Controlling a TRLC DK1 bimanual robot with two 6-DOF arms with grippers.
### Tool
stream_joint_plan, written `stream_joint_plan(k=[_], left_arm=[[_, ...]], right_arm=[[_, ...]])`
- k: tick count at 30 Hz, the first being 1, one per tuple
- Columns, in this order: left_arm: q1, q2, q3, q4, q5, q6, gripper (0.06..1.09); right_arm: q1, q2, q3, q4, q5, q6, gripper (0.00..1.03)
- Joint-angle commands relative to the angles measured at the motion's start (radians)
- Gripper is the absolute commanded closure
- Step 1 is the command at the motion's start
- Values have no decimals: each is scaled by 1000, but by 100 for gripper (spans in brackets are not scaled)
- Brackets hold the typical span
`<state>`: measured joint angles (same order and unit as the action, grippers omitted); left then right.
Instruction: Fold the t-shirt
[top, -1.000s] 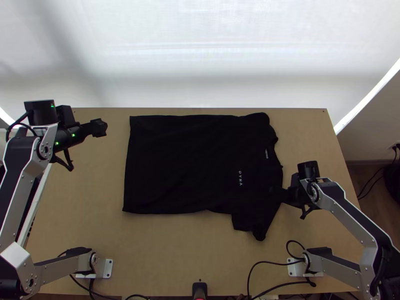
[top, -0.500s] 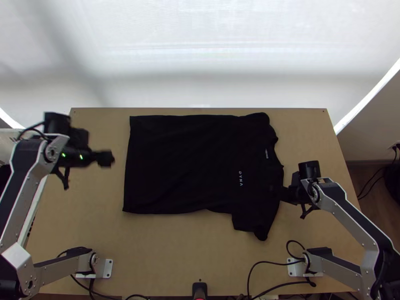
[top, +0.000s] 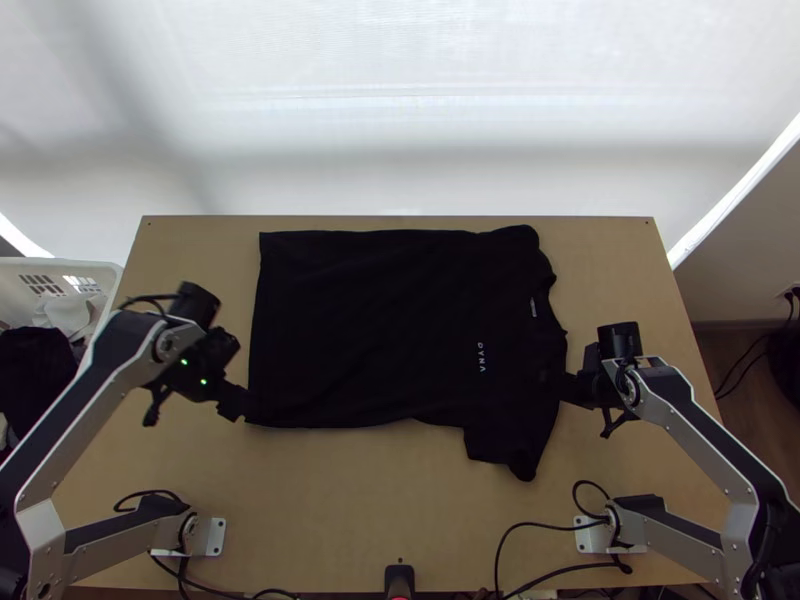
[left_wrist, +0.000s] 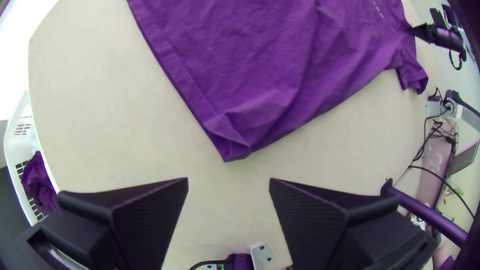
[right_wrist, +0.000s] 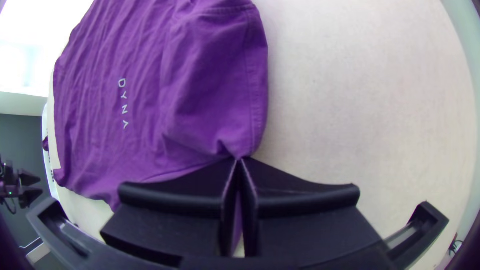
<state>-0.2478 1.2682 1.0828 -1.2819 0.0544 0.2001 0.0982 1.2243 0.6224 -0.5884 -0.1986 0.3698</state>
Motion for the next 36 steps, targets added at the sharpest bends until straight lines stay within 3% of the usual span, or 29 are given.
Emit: stream_joint_plan(k=[1, 9, 13, 22, 34, 36], left_arm=[[-76, -23, -67, 21, -16, -85, 56], [-228, -4, -153, 133, -209, -202, 56], [-283, 36, -179, 159, -292, -235, 49], [-386, 125, -178, 164, -320, -349, 46], [-415, 178, -181, 190, -343, -367, 48], [-415, 177, -187, 204, -357, -367, 60]], right_arm=[[11, -8, -15, 10, 8, 20, 100], [11, -9, -20, 10, 8, 23, 100], [11, -13, -18, 10, 8, 23, 100], [11, -11, -16, 10, 8, 24, 100], [9, -20, -24, 10, 8, 23, 100], [9, -20, -24, 10, 8, 23, 100]])
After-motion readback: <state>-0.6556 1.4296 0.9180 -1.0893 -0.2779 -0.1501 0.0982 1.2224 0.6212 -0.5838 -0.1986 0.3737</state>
